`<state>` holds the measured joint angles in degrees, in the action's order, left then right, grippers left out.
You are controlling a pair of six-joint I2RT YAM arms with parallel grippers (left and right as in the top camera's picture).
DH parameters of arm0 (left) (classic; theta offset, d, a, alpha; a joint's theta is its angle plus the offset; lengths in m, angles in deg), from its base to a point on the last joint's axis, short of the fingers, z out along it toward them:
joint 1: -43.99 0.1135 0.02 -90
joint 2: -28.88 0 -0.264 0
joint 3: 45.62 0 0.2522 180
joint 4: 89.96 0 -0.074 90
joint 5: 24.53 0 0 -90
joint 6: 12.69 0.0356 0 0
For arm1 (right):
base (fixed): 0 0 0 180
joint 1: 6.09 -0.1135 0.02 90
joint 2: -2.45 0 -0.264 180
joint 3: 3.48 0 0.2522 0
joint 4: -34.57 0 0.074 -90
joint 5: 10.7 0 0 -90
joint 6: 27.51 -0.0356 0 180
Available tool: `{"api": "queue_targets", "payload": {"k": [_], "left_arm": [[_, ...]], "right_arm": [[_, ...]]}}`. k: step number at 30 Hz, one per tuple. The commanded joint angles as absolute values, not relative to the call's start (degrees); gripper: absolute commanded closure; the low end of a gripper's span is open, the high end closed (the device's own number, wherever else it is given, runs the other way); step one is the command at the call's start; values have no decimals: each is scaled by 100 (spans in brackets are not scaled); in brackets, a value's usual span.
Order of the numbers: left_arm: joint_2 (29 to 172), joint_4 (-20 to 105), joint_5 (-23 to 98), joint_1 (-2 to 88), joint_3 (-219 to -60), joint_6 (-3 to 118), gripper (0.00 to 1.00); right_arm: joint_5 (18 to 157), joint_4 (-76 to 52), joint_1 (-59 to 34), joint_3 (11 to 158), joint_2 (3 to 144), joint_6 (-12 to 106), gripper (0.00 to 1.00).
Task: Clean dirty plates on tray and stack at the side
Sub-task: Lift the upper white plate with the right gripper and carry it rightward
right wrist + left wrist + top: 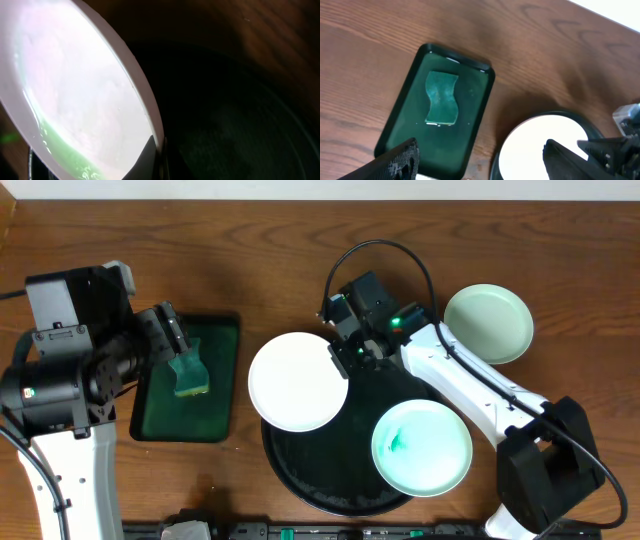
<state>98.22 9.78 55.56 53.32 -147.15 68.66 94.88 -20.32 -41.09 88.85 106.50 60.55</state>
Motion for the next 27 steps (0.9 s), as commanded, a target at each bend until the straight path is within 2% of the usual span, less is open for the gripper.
{"api": "queue_targets", "payload": {"k": [1,8,17,27], "left_arm": [[9975,951,5735,5408,-14748,6958,19],[10152,975,5834,5570,-14748,6842,18],[10371,1122,7224,6059,-14748,6031,18],[10587,910,7261,6418,-14748,5723,18]], "right_arm": [[9404,-2054,-4234,9180,10497,5904,99],[8917,-2499,-4262,9976,10499,5778,99],[8653,-2845,-4251,10437,10521,5544,99],[8554,-3278,-4258,10939,11209,5397,99]]}}
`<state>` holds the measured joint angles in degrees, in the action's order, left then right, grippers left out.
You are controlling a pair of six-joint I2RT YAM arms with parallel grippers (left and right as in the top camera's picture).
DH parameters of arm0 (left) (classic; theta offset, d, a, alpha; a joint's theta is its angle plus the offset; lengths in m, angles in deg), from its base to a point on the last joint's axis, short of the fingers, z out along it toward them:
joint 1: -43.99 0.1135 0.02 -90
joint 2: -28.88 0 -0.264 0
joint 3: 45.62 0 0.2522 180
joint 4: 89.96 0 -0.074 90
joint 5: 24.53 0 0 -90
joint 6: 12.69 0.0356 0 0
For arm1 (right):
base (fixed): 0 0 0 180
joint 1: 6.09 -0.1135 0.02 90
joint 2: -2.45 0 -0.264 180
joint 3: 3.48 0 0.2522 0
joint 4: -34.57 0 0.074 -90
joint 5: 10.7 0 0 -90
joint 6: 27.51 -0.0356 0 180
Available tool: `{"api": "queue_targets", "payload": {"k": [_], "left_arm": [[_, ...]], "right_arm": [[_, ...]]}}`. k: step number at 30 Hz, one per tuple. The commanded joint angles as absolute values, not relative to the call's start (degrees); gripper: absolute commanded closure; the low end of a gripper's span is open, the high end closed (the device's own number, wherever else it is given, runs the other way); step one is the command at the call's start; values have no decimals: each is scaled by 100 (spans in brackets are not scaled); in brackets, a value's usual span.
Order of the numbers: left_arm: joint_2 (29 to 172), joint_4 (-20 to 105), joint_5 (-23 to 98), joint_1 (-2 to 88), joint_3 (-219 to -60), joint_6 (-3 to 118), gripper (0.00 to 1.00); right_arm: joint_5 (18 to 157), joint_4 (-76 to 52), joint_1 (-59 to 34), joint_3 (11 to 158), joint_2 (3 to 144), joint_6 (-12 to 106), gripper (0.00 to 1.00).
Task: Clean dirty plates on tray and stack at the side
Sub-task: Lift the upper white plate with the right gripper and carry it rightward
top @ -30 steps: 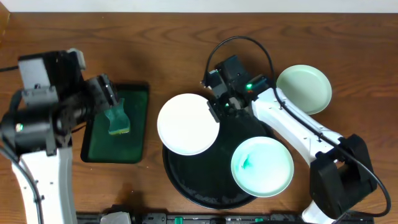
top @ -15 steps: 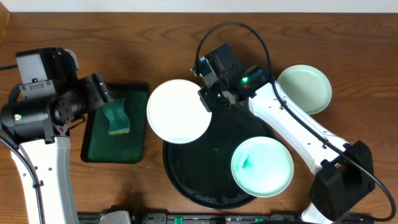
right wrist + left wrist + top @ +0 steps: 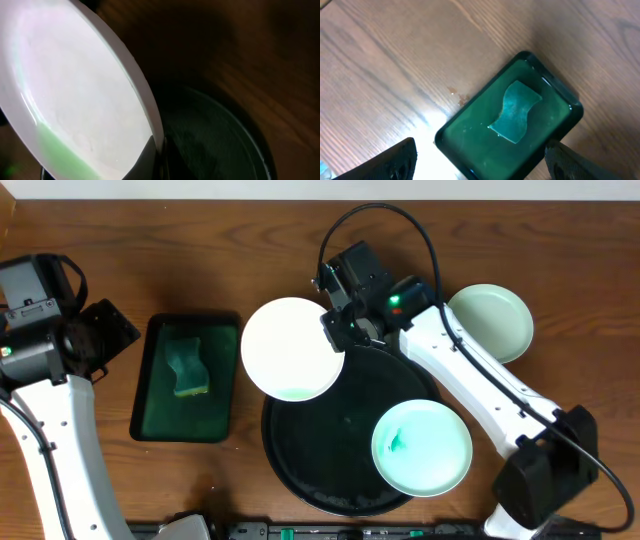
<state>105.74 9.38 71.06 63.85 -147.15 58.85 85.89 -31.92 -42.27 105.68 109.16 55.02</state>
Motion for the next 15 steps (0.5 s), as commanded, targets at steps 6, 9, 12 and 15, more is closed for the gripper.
{"api": "queue_targets", "payload": {"k": [6,9,12,15], "left_arm": [[10587,892,7261,6418,-14748,5725,17],[10587,908,7283,6418,-14748,5725,17],[10587,938,7488,6418,-14748,5725,17],[10590,1028,7563,6449,-14748,5728,17]], "right_arm": [[8574,-3984,-4295,12312,12107,5448,99],[8570,-4360,-4356,13143,12612,5561,99],[8554,-4641,-4426,13868,13041,5627,99],[8543,-4716,-4555,14364,13347,5666,99]]}}
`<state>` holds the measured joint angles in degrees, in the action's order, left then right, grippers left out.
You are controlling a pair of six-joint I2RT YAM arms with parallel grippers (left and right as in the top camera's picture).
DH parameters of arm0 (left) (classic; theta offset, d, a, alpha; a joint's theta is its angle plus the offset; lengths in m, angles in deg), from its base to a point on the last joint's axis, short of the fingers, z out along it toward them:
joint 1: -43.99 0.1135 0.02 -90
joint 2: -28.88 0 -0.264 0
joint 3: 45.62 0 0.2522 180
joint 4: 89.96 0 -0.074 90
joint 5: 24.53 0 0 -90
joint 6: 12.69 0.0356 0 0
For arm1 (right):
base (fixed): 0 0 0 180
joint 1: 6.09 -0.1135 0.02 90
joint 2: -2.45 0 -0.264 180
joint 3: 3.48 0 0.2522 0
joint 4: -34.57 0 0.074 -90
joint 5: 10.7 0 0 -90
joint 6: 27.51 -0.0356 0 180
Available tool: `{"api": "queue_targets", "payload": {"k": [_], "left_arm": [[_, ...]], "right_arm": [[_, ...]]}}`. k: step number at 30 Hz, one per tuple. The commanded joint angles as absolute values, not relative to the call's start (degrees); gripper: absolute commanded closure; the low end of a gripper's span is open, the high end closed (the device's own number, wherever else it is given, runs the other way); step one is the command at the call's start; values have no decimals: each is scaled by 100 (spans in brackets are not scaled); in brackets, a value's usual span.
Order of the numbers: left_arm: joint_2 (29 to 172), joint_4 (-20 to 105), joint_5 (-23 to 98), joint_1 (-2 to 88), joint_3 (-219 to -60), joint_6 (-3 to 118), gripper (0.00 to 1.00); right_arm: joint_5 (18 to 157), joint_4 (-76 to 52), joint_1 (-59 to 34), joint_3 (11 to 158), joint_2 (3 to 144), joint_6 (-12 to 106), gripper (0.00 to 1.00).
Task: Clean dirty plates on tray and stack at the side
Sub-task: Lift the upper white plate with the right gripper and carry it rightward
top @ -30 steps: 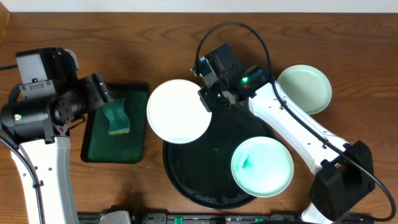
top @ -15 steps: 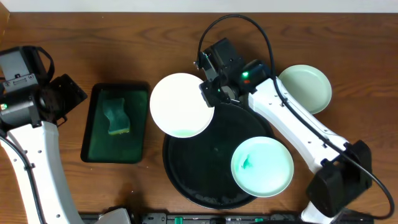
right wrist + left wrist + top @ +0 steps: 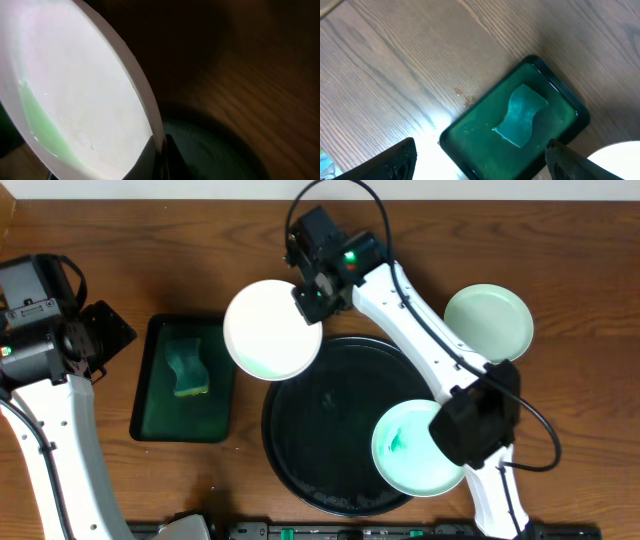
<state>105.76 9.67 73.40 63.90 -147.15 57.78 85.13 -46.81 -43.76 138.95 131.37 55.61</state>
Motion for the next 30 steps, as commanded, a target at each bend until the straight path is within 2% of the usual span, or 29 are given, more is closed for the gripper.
{"api": "queue_targets", "payload": {"k": [1,9,20,30], "left_arm": [[10590,1059,7563,6462,-14748,5728,17],[10668,1214,7563,6811,-14748,5725,17],[10830,1104,7539,7004,-14748,5725,17],[10830,1063,7539,7006,-14748,5728,16]], "right_arm": [[8528,-4707,-4605,14476,13428,5679,99],[7752,-4449,-5165,14788,13694,5697,99],[7405,-3562,-5598,14788,13699,5526,99],[5695,-2666,-6417,14786,13699,6099,99]]}}
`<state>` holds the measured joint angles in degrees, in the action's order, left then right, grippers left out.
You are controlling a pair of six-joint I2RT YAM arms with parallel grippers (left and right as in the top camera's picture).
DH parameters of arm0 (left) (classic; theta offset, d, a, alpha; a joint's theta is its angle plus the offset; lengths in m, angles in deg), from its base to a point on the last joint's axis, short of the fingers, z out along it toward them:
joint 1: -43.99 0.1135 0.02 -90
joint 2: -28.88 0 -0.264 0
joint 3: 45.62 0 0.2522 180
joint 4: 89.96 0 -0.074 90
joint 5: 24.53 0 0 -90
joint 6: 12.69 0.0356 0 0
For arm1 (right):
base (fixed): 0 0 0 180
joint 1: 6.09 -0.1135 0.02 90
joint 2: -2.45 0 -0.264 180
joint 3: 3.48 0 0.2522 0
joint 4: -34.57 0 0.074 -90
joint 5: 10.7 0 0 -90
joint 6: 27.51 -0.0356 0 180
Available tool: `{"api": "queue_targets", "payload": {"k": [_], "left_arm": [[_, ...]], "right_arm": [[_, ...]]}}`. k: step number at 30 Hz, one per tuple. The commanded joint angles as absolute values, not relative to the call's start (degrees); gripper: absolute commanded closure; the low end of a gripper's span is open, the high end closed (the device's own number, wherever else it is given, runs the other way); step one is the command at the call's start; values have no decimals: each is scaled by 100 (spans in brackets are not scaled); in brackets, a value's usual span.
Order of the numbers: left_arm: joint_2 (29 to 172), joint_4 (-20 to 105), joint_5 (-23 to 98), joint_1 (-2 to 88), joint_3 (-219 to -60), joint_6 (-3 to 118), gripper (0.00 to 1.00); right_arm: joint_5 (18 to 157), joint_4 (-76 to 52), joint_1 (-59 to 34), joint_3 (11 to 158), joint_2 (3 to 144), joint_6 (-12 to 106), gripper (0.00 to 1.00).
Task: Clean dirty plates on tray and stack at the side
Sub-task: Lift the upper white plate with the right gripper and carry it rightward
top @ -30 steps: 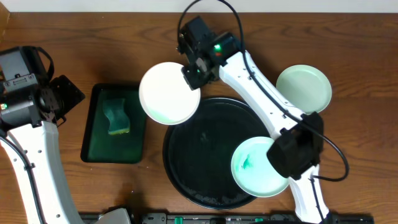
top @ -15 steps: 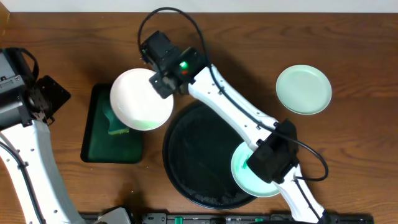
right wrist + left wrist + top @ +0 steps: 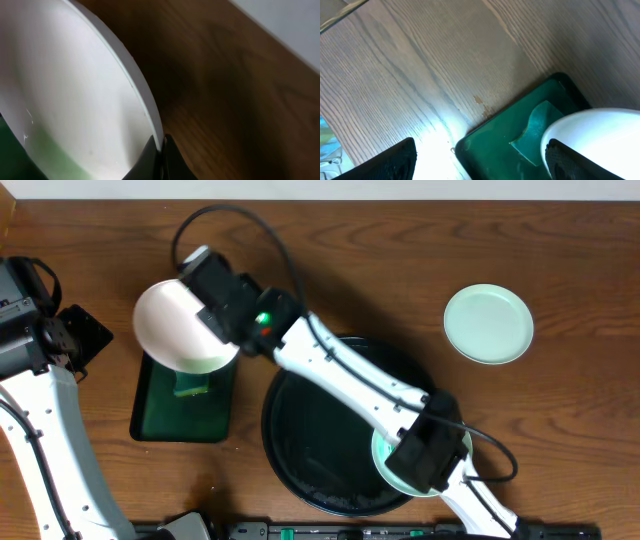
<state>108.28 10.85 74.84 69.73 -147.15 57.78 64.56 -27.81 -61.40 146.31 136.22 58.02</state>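
Note:
My right gripper (image 3: 160, 150) is shut on the rim of a white plate (image 3: 175, 325), which shows a green smear at its lower edge (image 3: 45, 150). The plate hangs tilted over the far end of the green rectangular basin (image 3: 160, 415), partly covering the green sponge (image 3: 190, 388). A mint plate with a green stain (image 3: 395, 460) lies on the round black tray (image 3: 320, 440), mostly hidden by my right arm. My left gripper (image 3: 480, 165) is open and holds nothing, high at the table's left, looking down on the basin (image 3: 505, 150), sponge (image 3: 532, 132) and white plate (image 3: 600, 140).
A clean mint plate (image 3: 488, 323) rests on the wooden table at the far right. My right arm (image 3: 340, 375) stretches diagonally across the round tray. The left arm (image 3: 40, 410) runs along the table's left edge.
My right gripper has carried the white plate left, from beside the round tray's far-left rim to over the green basin. The left gripper has stayed open at the left.
First my left gripper was open just above the sponge basin while the right held the white plate at the round tray's left edge. Then the left arm stood back at the far left. The plate was further up and left each time, and now hangs over the basin.

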Motion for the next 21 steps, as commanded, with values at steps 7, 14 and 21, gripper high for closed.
{"api": "queue_targets", "payload": {"k": [7,14,21], "left_arm": [[10830,1059,7539,7008,-14748,5728,16],[10830,1054,7539,7008,-14748,5725,17],[10830,1056,7539,7008,-14748,5725,17]], "right_arm": [[4334,-2322,-6769,14786,13699,6431,99],[3531,-2058,-6780,14784,13699,6436,99],[3359,-1879,-6909,14784,13699,6516,99]]}}
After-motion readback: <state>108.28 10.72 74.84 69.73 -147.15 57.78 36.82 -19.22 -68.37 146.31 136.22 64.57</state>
